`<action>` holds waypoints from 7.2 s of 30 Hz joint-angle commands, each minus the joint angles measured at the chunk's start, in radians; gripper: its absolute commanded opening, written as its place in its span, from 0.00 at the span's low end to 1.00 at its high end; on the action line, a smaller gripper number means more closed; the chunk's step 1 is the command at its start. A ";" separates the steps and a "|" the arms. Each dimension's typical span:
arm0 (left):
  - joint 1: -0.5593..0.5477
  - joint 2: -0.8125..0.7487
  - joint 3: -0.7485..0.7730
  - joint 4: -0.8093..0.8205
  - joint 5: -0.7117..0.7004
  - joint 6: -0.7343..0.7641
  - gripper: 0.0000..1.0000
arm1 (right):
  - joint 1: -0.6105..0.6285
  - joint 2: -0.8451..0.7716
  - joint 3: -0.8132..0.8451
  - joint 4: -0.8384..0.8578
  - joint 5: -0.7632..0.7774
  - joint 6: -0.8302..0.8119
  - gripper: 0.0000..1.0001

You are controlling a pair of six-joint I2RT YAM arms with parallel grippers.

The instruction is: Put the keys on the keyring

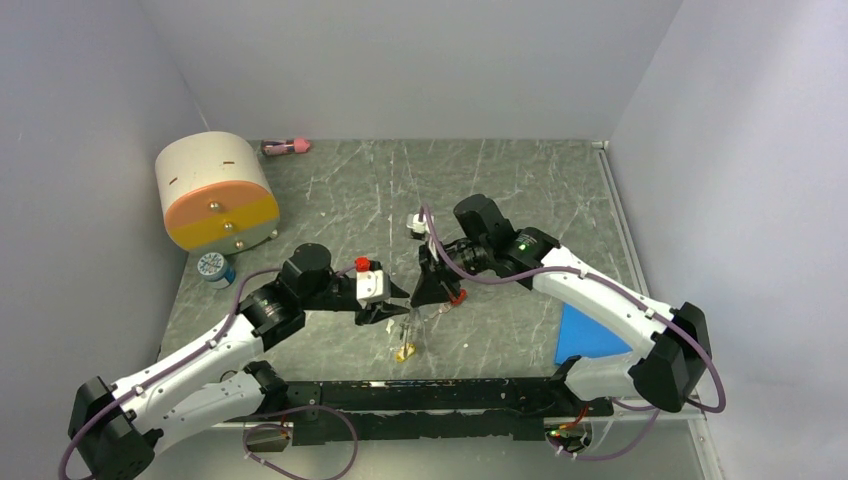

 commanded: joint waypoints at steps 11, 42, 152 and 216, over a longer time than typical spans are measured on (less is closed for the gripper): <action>-0.013 0.017 0.039 -0.009 0.018 0.043 0.21 | 0.011 -0.010 0.006 0.071 -0.020 0.010 0.00; -0.015 -0.252 -0.300 0.542 -0.031 -0.199 0.02 | -0.051 -0.355 -0.375 0.716 0.072 0.279 0.99; -0.024 -0.082 -0.020 0.083 -0.100 0.098 0.40 | 0.130 -0.002 0.053 -0.053 0.278 -0.256 0.00; -0.047 0.040 0.115 -0.171 -0.157 0.212 0.31 | 0.130 0.074 0.154 -0.119 0.275 -0.322 0.00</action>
